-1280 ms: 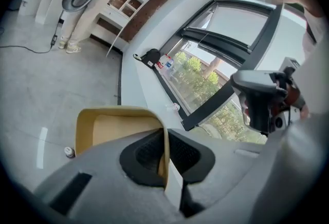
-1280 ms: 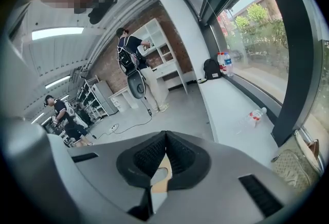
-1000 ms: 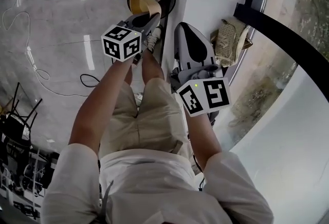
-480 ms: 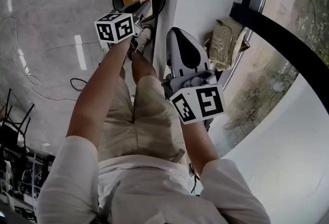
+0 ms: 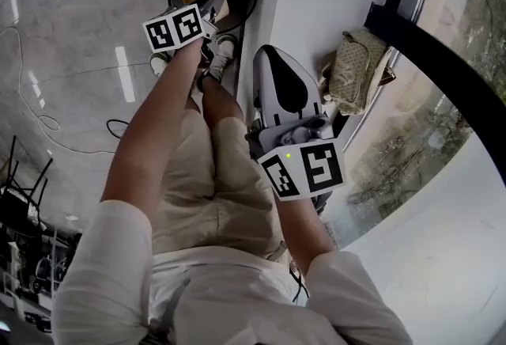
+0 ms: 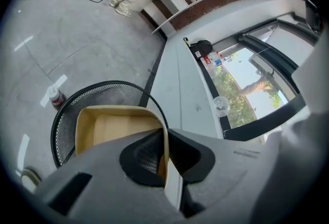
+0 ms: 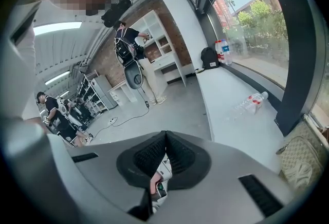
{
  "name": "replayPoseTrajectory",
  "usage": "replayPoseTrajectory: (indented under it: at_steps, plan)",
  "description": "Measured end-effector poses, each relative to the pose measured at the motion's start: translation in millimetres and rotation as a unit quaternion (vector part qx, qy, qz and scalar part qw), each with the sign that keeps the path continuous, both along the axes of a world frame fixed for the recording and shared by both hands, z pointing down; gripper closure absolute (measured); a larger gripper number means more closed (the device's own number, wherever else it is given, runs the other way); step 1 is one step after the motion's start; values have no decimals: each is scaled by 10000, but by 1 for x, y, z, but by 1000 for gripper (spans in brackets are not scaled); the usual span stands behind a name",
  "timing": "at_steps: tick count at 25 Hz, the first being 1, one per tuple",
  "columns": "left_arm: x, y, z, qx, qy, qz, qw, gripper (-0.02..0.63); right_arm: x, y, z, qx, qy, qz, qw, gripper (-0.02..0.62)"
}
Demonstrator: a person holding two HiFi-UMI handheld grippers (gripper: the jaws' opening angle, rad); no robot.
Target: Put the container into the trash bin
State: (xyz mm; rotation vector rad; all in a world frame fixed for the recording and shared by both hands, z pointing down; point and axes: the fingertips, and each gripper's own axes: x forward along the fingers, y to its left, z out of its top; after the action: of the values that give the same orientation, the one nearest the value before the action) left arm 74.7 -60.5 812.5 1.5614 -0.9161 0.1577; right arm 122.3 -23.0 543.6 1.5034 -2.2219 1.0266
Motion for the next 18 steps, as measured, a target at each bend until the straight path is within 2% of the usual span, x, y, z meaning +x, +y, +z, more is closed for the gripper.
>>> replayPoseTrajectory:
  at_steps: [5, 10, 13, 18]
  plan:
    - [-8, 1, 28, -445, 213, -716, 9962, 584, -1, 3, 12, -63, -129, 71, 9999, 594]
    - [-10, -1, 49, -654, 299, -1090, 9914, 584, -3, 6, 17, -18, -153, 17, 9999, 594]
    - [-10, -7, 60, -671, 325, -1179, 9902, 584, -5, 8, 22, -53, -238, 55, 9997, 594]
    - [-7, -11, 76, -726, 193, -1083, 9913, 584, -6, 10, 30, -21, -187, -41, 9998, 594]
